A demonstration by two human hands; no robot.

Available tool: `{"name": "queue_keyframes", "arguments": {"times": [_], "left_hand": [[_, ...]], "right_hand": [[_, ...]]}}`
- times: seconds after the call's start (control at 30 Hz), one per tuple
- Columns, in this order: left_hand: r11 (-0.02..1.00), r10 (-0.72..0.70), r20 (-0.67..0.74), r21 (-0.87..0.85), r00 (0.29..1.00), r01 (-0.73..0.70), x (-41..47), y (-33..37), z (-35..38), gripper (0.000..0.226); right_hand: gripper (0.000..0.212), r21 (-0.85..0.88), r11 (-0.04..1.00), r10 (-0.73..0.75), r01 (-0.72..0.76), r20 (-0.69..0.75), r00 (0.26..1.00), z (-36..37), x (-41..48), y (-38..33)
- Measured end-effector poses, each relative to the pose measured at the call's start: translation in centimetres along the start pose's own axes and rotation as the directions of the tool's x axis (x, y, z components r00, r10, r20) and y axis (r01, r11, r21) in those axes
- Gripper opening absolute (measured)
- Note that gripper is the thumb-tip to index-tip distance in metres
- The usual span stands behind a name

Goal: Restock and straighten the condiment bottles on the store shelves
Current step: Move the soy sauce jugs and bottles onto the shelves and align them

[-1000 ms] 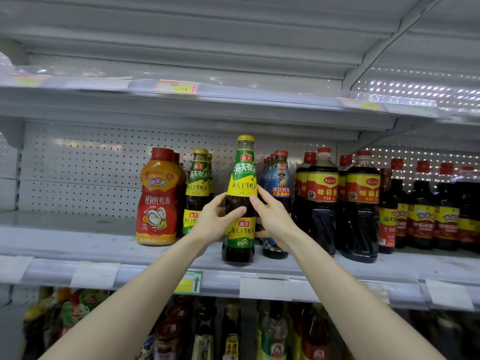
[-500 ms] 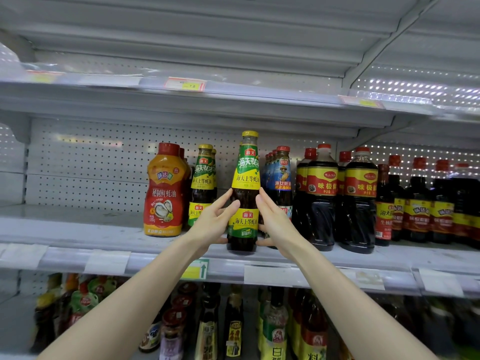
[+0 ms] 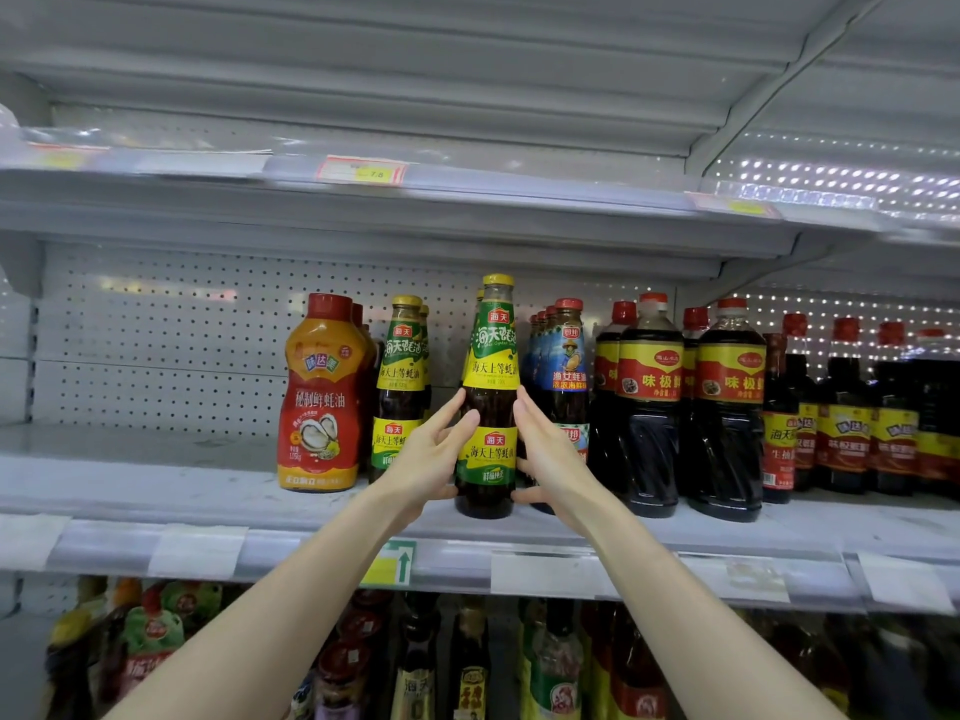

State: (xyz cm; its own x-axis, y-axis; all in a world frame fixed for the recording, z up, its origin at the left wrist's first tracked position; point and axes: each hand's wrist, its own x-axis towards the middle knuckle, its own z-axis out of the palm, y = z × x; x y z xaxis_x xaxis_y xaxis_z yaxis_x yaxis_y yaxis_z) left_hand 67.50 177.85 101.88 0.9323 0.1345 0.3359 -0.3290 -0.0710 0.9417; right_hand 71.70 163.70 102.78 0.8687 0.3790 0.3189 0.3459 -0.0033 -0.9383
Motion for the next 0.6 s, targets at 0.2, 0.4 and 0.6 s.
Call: {"name": "queue_keyframes", "arguments": {"times": [0.2, 0.4, 0.6], "left_hand": [[1.000, 0.004, 0.007, -0.004, 1.000, -0.004, 0.9, -0.3, -0.2, 0.055], [1.000, 0.014, 0.006, -0.010, 1.000, -0.014, 1.3, -0.3, -0.3, 0.055], [1.000, 0.025, 0.009, -0.009, 1.000, -0.025, 1.9, -0.6, -0.5, 0.055]], "right_hand": [[0.047, -0.008, 1.000, 0.003, -0.003, -0.026, 1.000, 0.1, 0.9, 0.4], [0.048, -0.015, 1.000, -0.004, 0.004, -0.024, 1.000, 0.1, 1.7, 0.7], [0.048, -0.017, 1.000, -0.009, 0.009, -0.030, 1.000, 0.3, 2.2, 0.9]]}}
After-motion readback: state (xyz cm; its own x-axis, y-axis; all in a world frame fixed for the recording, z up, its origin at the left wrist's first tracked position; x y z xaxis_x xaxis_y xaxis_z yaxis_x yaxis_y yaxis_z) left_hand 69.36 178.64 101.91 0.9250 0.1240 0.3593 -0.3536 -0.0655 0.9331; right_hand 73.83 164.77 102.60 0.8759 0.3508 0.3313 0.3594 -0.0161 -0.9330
